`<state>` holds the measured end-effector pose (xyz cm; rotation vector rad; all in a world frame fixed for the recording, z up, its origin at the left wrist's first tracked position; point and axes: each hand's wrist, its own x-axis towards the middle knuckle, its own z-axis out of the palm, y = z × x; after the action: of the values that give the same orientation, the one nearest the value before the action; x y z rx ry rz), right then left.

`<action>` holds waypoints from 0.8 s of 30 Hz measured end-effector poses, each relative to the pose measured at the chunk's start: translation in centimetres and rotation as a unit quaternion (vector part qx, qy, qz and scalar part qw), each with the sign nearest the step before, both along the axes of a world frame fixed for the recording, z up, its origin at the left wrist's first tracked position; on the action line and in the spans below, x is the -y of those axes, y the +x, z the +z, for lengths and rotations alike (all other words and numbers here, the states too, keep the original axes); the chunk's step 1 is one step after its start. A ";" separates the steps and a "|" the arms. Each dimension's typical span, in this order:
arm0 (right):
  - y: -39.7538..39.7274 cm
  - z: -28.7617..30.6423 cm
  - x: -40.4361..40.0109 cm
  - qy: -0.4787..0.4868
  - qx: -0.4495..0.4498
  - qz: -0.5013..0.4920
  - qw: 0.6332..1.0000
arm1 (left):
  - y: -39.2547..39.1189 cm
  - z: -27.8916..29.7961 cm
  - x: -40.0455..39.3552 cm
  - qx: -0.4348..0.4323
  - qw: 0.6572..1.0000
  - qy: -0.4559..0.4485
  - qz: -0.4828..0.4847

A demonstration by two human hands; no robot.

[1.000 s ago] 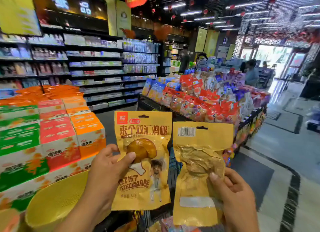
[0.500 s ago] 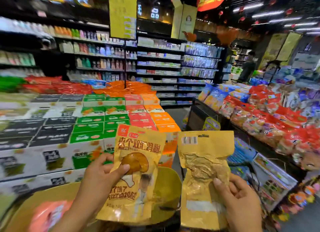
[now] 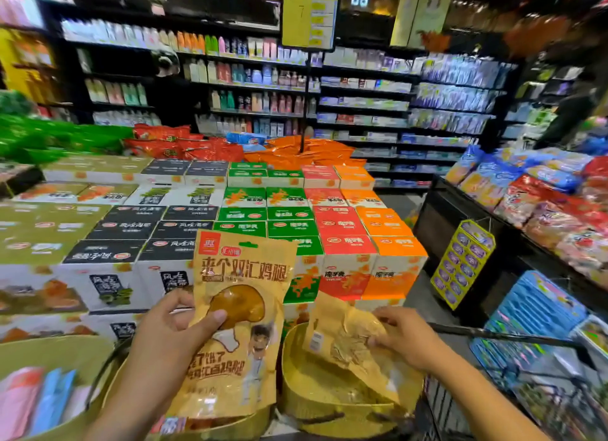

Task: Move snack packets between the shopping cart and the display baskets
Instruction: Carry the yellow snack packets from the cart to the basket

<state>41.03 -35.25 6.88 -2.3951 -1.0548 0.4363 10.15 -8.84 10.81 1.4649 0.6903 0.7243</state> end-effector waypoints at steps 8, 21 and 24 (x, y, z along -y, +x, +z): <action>4.6 -8.5 -8.4 -0.197 -0.042 0.167 0.965 | 0.2 -1.4 1.2 -0.044 0.995 0.028 0.085; 4.9 -17.9 -7.5 -0.300 -0.010 0.218 0.929 | 5.5 -2.1 5.0 -0.130 0.990 0.062 0.009; 4.3 -14.9 -5.5 -0.207 -0.039 0.211 0.954 | 8.8 -1.3 4.6 -0.150 0.979 0.113 -0.080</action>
<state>45.33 -29.75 -8.06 -2.4602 -1.5741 0.9792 18.98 -13.44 9.49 1.8404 0.7249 0.4703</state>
